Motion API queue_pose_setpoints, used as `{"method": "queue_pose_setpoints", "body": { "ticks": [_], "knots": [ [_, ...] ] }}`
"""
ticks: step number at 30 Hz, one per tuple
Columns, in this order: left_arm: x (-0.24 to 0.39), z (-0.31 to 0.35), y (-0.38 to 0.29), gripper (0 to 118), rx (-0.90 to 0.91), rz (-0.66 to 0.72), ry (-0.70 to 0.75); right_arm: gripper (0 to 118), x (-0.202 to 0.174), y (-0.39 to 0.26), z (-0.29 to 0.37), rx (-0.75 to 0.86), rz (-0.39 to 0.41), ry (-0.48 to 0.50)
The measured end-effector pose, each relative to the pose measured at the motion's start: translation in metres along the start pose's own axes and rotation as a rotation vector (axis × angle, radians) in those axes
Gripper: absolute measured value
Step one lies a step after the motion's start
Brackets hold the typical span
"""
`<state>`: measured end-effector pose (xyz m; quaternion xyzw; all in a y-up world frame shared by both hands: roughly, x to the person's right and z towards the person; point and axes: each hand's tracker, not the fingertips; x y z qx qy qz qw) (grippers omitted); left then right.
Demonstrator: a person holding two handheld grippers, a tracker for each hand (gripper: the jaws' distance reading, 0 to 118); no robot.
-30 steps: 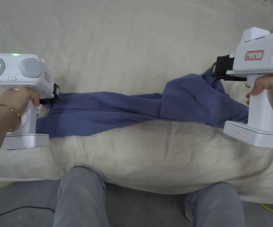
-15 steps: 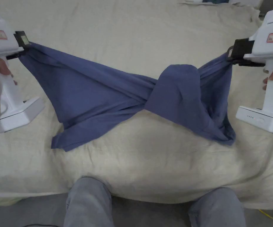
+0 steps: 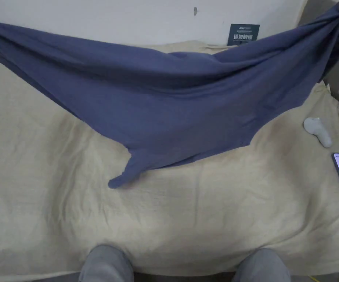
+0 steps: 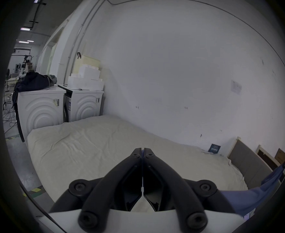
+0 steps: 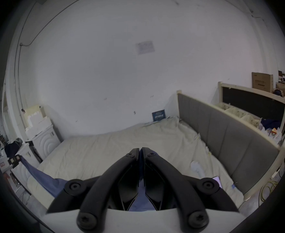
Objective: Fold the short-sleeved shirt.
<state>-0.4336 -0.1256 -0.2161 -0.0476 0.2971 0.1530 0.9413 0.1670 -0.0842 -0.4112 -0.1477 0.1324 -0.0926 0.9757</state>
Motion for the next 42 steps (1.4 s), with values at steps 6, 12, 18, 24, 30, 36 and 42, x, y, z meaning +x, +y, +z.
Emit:
{"method": "queue_pose_setpoints", "body": {
  "ticks": [6, 12, 18, 24, 30, 36, 42],
  "knots": [
    [-0.007, 0.009, 0.022, 0, 0.054, 0.058, 0.037, 3, 0.017, 0.026, 0.031, 0.043, -0.083, 0.012],
    [0.019, -0.010, 0.032, 0, 0.066, -0.084, 0.145, 3, 0.016, 0.048, 0.012, 0.010, -0.048, -0.014],
    [0.044, -0.079, 0.052, 0, 0.064, -0.194, 0.212, 3, -0.005, 0.061, -0.046, -0.027, -0.025, -0.085],
    [0.075, -0.157, 0.073, 0, 0.077, -0.270, 0.276, 3, -0.029, 0.083, -0.128, -0.059, -0.032, -0.118],
    [0.097, -0.238, 0.072, 0, 0.097, -0.343, 0.307, 3, -0.050, 0.114, -0.214, -0.029, 0.046, -0.149],
    [0.130, -0.307, 0.057, 0, 0.091, -0.327, 0.301, 3, -0.058, 0.137, -0.274, 0.044, 0.052, -0.178],
    [0.150, -0.339, 0.013, 0, 0.099, -0.339, 0.275, 3, -0.042, 0.119, -0.309, 0.074, 0.015, -0.205]
  ]
}}
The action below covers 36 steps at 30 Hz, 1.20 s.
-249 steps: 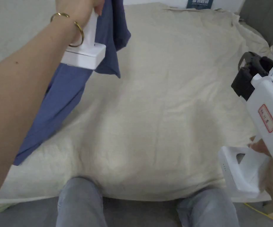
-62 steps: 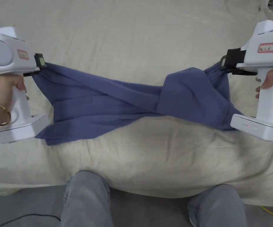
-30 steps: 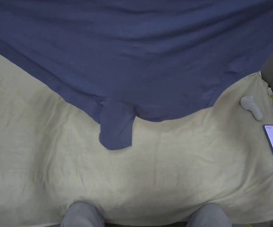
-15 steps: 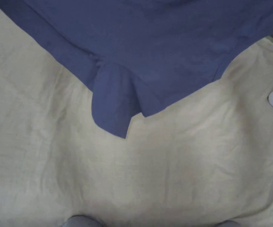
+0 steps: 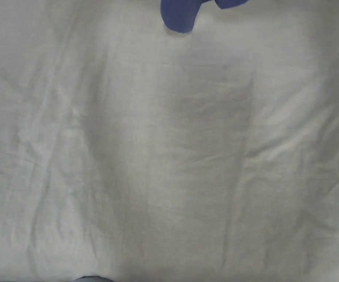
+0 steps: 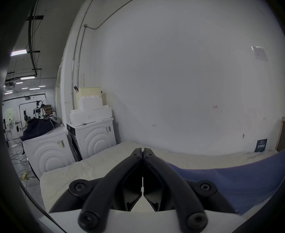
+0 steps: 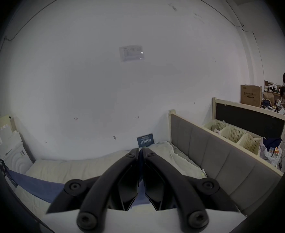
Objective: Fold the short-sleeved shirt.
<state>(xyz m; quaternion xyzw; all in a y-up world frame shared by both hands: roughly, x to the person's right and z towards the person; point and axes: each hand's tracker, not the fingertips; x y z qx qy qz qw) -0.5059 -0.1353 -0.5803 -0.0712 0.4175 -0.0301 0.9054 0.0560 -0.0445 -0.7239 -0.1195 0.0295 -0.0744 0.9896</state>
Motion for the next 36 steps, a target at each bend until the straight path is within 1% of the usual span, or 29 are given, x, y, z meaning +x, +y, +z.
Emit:
{"method": "queue_pose_setpoints", "body": {
  "ticks": [3, 7, 10, 12, 14, 15, 20, 22, 24, 26, 30, 32, 33, 36],
  "knots": [
    [0.015, -0.006, -0.040, 0, -0.064, -0.051, -0.017, 3, 0.005, -0.040, -0.009, -0.076, 0.024, -0.030],
    [0.027, -0.002, -0.100, 0, -0.135, -0.140, -0.053, 3, 0.029, -0.102, -0.022, -0.197, -0.016, -0.057],
    [0.030, 0.007, -0.142, 0, -0.204, -0.163, -0.073, 3, 0.050, -0.148, -0.029, -0.283, 0.017, -0.075],
    [0.027, 0.021, -0.172, 0, -0.253, -0.174, -0.094, 3, 0.065, -0.183, -0.028, -0.349, 0.023, -0.085],
    [0.021, 0.031, -0.198, 0, -0.328, -0.219, -0.131, 3, 0.083, -0.212, -0.026, -0.414, -0.008, -0.103],
    [0.017, 0.038, -0.210, 0, -0.346, -0.220, -0.137, 3, 0.092, -0.228, -0.022, -0.452, -0.020, -0.112],
    [-0.013, 0.078, -0.260, 0, -0.437, -0.216, -0.148, 3, 0.124, -0.289, 0.017, -0.558, -0.029, -0.141],
    [-0.026, 0.096, -0.275, 0, -0.476, -0.242, -0.163, 3, 0.138, -0.306, 0.033, -0.580, -0.044, -0.141],
    [-0.042, 0.115, -0.285, 0, -0.490, -0.237, -0.168, 3, 0.149, -0.323, 0.055, -0.599, -0.084, -0.135],
    [-0.057, 0.133, -0.295, 0, -0.509, -0.203, -0.152, 3, 0.157, -0.334, 0.079, -0.611, -0.092, -0.132],
    [-0.091, 0.164, -0.314, 0, -0.577, -0.142, -0.135, 3, 0.167, -0.350, 0.126, -0.637, -0.044, -0.119],
    [-0.107, 0.184, -0.321, 0, -0.597, -0.114, -0.126, 2, 0.176, -0.358, 0.147, -0.637, -0.062, -0.117],
    [-0.116, 0.194, -0.327, 0, -0.602, -0.104, -0.126, 3, 0.179, -0.362, 0.161, -0.639, -0.090, -0.111],
    [-0.132, 0.218, -0.339, 0, -0.617, -0.115, -0.119, 3, 0.184, -0.369, 0.187, -0.633, -0.099, -0.108]
  ]
}}
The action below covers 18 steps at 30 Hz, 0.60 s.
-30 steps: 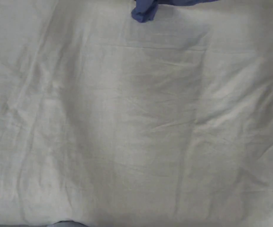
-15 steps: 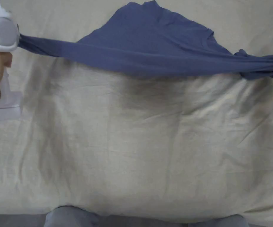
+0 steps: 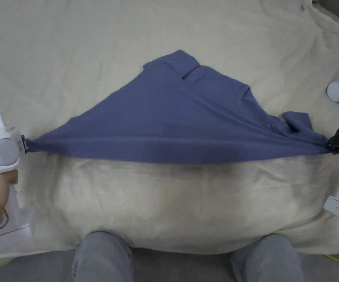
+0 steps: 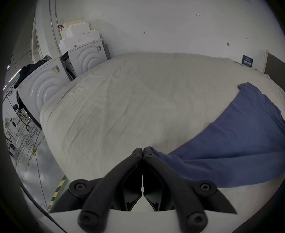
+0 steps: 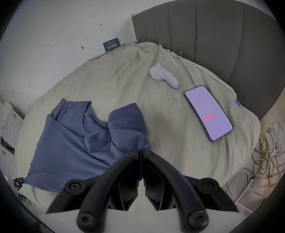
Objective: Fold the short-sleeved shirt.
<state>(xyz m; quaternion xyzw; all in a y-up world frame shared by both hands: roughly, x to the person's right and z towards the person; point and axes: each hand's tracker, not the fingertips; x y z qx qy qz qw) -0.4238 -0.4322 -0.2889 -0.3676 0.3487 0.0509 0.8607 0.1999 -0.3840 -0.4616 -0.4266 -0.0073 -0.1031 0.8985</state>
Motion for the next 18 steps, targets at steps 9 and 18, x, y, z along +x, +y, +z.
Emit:
{"method": "queue_pose_setpoints", "body": {
  "ticks": [9, 18],
  "knots": [
    [-0.027, 0.026, -0.057, 0, -0.056, 0.052, 0.015, 3, 0.026, -0.052, 0.033, -0.019, 0.026, 0.011],
    [-0.026, 0.037, -0.075, 21, -0.055, 0.054, 0.025, 5, 0.031, -0.081, 0.022, -0.081, 0.000, -0.001]
  ]
}}
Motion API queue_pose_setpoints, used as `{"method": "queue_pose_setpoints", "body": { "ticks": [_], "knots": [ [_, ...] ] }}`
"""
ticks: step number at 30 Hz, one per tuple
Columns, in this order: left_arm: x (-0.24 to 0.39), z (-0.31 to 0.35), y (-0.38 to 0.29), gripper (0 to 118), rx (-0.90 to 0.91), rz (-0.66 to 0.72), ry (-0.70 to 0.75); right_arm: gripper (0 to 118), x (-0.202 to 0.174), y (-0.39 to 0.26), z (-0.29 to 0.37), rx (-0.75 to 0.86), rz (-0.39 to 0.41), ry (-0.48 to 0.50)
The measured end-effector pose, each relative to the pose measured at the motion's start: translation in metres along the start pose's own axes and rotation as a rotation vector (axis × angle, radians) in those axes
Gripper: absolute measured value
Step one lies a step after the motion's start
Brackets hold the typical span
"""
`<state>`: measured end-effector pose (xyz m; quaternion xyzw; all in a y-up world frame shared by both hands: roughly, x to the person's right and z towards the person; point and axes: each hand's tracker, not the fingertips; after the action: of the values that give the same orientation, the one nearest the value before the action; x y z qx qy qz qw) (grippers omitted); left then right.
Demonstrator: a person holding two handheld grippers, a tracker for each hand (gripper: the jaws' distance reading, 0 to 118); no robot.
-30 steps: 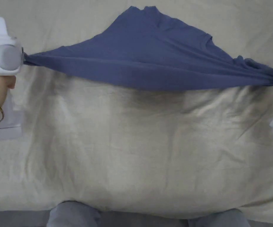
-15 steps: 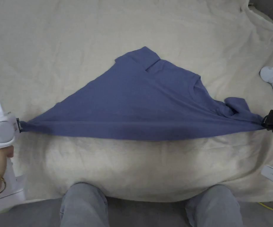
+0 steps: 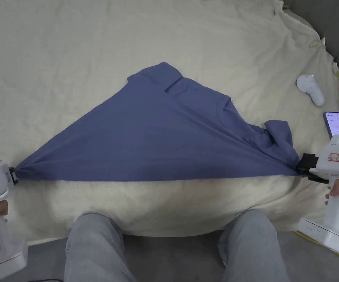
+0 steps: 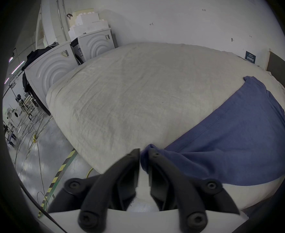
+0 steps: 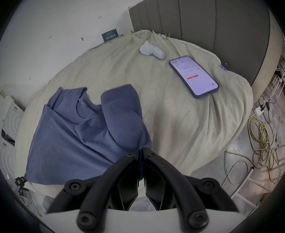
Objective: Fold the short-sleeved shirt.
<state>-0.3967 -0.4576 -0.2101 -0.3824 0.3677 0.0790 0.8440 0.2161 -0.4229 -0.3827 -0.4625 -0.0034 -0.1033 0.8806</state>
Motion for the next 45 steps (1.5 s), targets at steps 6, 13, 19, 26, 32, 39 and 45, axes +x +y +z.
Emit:
{"method": "queue_pose_setpoints", "body": {
  "ticks": [6, 13, 19, 26, 32, 39, 45],
  "knots": [
    [-0.019, 0.004, 0.015, 117, -0.007, 0.075, 0.039, 98, 0.007, 0.008, 0.018, 0.003, 0.054, -0.050],
    [-0.016, 0.049, 0.068, 117, 0.179, 0.050, -0.204, 98, -0.007, 0.046, 0.084, 0.280, 0.117, 0.010],
    [0.012, 0.089, 0.083, 117, 0.325, 0.106, -0.324, 100, -0.045, 0.041, 0.129, 0.512, 0.237, 0.066],
    [0.049, 0.114, 0.058, 111, 0.439, 0.047, -0.362, 105, -0.064, 0.004, 0.131, 0.646, 0.316, 0.083],
    [0.061, 0.126, 0.031, 42, 0.488, 0.015, -0.350, 51, -0.062, -0.023, 0.127, 0.668, 0.286, 0.125],
    [0.056, 0.128, 0.022, 0, 0.505, 0.037, -0.370, 0, -0.058, -0.030, 0.124, 0.641, 0.242, 0.148],
    [0.056, 0.131, 0.021, 0, 0.501, 0.039, -0.379, 0, -0.057, -0.033, 0.123, 0.624, 0.231, 0.133]
  ]
}}
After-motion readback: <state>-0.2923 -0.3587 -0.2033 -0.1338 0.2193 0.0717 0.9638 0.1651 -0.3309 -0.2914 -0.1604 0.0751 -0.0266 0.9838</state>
